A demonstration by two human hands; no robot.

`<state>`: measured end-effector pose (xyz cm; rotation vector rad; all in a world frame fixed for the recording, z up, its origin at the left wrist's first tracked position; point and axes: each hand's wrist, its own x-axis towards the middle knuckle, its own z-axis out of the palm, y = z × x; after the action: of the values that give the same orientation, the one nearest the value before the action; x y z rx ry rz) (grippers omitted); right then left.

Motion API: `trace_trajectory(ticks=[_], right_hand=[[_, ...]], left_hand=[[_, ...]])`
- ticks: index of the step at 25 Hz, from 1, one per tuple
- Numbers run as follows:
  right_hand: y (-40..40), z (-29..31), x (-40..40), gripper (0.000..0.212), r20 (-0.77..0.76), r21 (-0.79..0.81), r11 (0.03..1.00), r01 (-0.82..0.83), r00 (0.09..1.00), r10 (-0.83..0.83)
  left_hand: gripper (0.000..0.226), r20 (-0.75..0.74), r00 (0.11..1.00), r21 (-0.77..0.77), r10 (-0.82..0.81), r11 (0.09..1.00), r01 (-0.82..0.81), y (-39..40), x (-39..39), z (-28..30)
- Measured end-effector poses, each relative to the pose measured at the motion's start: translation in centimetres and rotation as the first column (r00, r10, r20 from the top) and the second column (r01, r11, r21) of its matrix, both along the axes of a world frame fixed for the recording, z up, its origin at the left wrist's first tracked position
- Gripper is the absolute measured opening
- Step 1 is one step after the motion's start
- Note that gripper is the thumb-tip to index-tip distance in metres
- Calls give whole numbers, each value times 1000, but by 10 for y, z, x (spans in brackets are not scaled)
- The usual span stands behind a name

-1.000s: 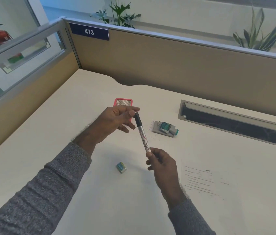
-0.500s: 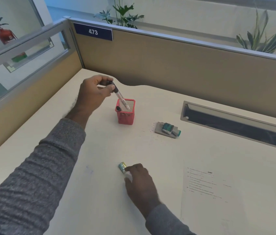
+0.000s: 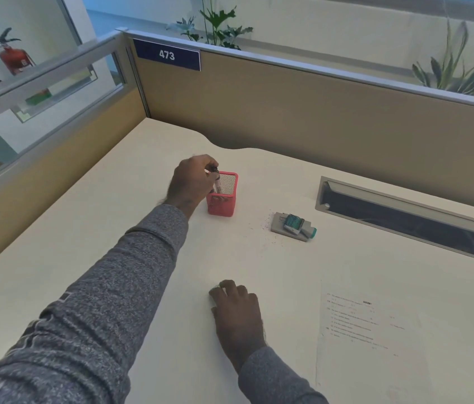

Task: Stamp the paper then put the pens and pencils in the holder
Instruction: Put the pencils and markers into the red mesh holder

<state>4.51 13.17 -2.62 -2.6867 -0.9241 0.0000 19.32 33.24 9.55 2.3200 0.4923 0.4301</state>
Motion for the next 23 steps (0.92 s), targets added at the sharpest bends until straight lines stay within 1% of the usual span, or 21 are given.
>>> trace_trajectory(ticks=[3, 6, 8, 9, 10, 11, 13, 14, 15, 16, 17, 18, 19, 21, 23], right_hand=[[-1, -1, 2, 28, -1, -6, 1000, 18, 1000, -18], [-2, -5, 6, 32, -52, -14, 999, 35, 998, -35], [-7, -9, 9, 30, -140, 92, 991, 94, 987, -81], [-9, -9, 11, 28, -210, 153, 977, 147, 971, -113], [-12, -5, 13, 27, -337, 218, 952, 214, 932, -132], [-14, 0, 16, 25, -456, 306, 903, 302, 879, -140], [-18, 18, 27, 17, -618, 462, 741, 487, 776, -125], [-19, 29, 34, 15, -673, 500, 659, 562, 731, -113], [-20, 42, 41, 15, -720, 522, 585, 621, 689, -88], [-22, 54, 47, 17, -757, 545, 511, 665, 652, -40], [-23, 67, 52, 21, -789, 564, 432, 704, 614, 31], [-24, 78, 58, 25, -810, 573, 355, 738, 576, 111], [-26, 88, 62, 28, -818, 575, 293, 764, 546, 181], [-28, 102, 65, 32, -807, 582, 215, 784, 523, 274], [-26, 109, 64, 33, -796, 584, 181, 791, 515, 320]], left_hand=[[14, -98, 994, 162, 50, 986, -34, -4, -3, -6], [18, -150, 987, 218, 62, 976, -28, -10, -3, -5], [22, -167, 985, 207, 39, 978, -3, -12, -3, -3], [25, -161, 986, 190, 30, 982, 1, -12, -3, -3], [27, -146, 989, 185, 26, 983, 1, -14, -5, 0], [28, -112, 993, 207, 24, 978, 0, -17, -9, 2], [26, -8, 1000, 286, 6, 958, -3, -26, -19, 5], [24, 27, 999, 276, -25, 961, 16, -31, -27, 5], [21, 27, 996, 186, -79, 980, 73, -38, -36, 5], [18, -12, 988, 34, -156, 987, 156, -46, -47, 6], [15, -56, 966, -123, -254, 962, 246, -52, -58, 7], [13, -81, 934, -254, -349, 913, 320, -56, -68, 10], [14, -91, 903, -342, -420, 865, 368, -57, -76, 13], [16, -78, 875, -449, -477, 800, 397, -54, -86, 17], [18, -57, 878, -473, -476, 787, 396, -50, -89, 20]])
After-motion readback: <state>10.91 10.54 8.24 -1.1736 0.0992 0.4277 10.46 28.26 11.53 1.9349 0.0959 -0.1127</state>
